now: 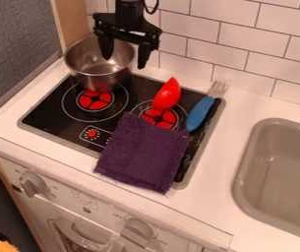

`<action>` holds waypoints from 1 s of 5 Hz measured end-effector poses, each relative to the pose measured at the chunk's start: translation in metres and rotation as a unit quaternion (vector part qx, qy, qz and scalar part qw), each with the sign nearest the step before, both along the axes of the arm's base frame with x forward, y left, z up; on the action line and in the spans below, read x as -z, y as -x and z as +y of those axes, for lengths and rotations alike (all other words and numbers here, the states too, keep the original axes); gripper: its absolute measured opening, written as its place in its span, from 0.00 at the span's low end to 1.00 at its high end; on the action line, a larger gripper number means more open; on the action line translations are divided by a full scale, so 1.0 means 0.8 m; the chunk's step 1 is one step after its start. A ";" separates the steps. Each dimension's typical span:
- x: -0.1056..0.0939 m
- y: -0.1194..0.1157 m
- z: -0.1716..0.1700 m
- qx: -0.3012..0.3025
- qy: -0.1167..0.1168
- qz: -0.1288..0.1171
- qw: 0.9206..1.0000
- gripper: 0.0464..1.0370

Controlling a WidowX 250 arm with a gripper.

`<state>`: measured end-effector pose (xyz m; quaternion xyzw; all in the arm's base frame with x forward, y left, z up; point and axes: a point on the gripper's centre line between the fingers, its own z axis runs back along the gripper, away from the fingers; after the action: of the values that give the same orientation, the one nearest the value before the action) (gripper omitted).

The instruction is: Move the violet towel on the lower left side of the left burner

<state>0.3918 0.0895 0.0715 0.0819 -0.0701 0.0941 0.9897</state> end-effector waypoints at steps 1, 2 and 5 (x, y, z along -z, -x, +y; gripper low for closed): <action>0.017 0.003 -0.001 -0.002 0.003 0.019 1.000 0.96; 0.016 0.002 -0.014 -0.002 0.005 0.030 1.000 0.96; -0.023 0.083 -0.078 0.056 0.030 -0.006 0.998 0.96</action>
<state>0.3254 0.0272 0.0897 0.0478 -0.0782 0.0411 0.9949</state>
